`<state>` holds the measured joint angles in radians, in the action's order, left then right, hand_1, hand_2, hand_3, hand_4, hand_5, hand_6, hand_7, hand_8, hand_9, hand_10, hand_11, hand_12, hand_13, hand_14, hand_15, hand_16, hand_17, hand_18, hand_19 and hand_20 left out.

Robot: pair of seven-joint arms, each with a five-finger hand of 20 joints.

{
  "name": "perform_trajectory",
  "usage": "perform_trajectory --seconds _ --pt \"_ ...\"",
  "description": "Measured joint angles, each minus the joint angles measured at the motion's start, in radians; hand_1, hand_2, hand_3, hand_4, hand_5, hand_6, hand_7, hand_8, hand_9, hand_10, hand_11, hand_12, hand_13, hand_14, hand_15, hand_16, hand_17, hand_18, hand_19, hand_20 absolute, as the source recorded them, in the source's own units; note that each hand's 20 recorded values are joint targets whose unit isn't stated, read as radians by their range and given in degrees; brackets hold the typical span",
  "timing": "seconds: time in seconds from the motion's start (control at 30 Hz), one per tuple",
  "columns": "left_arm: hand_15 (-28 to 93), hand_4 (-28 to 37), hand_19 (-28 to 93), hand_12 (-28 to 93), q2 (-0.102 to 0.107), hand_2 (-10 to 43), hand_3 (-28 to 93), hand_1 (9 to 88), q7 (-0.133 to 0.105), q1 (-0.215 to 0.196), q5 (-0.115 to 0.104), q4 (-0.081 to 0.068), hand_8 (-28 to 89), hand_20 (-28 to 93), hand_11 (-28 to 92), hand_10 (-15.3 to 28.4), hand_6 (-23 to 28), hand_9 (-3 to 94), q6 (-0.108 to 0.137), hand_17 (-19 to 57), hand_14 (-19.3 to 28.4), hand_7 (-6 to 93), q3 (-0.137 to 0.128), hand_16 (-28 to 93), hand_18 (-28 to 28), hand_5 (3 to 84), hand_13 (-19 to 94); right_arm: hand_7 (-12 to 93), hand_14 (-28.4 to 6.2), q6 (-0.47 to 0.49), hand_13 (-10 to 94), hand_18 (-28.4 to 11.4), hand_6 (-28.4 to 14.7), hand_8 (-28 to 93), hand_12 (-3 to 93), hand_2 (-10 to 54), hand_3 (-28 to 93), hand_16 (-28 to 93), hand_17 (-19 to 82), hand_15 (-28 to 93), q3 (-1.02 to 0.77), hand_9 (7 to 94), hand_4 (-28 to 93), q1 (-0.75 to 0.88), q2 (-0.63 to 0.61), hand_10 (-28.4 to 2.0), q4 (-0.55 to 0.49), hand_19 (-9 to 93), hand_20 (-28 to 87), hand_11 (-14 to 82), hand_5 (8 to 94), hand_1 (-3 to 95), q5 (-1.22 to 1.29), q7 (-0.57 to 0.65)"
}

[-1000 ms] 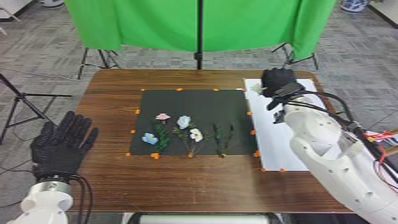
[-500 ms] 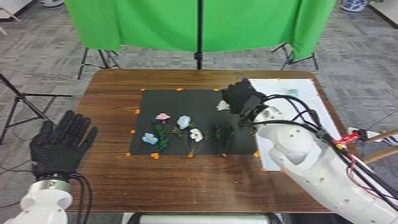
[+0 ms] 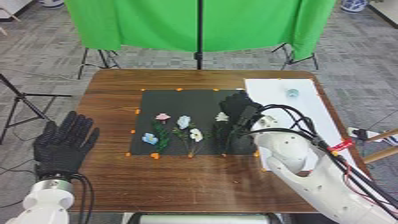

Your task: Arrange flowers

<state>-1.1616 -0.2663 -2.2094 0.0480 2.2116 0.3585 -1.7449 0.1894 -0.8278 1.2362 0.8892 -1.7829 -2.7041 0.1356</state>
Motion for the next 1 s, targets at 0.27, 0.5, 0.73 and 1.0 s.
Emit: perform_trajectory --seconds 0.27,0.5,0.73,1.0 --pt "45 -28.3 33 12 0.0 15.1 75 31.0 -0.011 0.005 -0.004 -0.005 -11 17 25 16.0 9.6 42.5 0.006 -4.0 16.5 18.1 0.003 -7 14.1 49.0 31 19 -7.1 0.001 67 -21.9 -0.3 1 37.9 -9.5 63 44 34 45 -0.018 83.6 -28 0.018 0.02 -10.2 0.022 85 42 6.6 74.8 63.3 -0.185 -0.068" --pt "45 -28.3 33 12 0.0 15.0 75 31.0 -0.012 0.009 -0.005 -0.007 -11 17 26 16.0 9.6 42.6 0.006 -4.1 16.4 18.2 0.005 -7 14.1 49.0 31 19 -8.0 0.076 65 -22.3 -0.9 -1 35.2 -9.5 64 42 33 46 -0.018 78.8 -28 0.023 0.022 -10.4 0.015 84 42 6.9 68.8 61.1 -0.141 -0.054" --pt "45 -28.2 33 12 0.0 14.7 75 31.1 -0.012 0.011 -0.013 -0.008 -11 17 25 15.8 9.4 41.7 0.009 -4.1 16.2 18.3 0.007 -7 14.1 48.2 31 14 -11.6 0.117 62 -23.3 -3.6 -12 19.5 -9.5 72 34 32 51 -0.029 68.3 -28 0.033 0.025 -14.7 -0.007 84 40 20.1 57.1 51.3 -0.104 -0.035" --pt "44 -28.0 33 12 -0.003 13.6 75 31.4 -0.004 0.01 -0.018 -0.008 -11 17 25 15.3 9.3 40.0 0.012 -4.1 15.8 18.5 0.005 -7 14.1 47.2 30 10 -14.6 0.24 56 -24.3 -6.7 -10 17.9 -9.5 74 25 31 55 -0.084 60.7 -28 0.062 0.029 -17.2 -0.086 85 41 17.9 47.0 47.8 -0.059 -0.014"
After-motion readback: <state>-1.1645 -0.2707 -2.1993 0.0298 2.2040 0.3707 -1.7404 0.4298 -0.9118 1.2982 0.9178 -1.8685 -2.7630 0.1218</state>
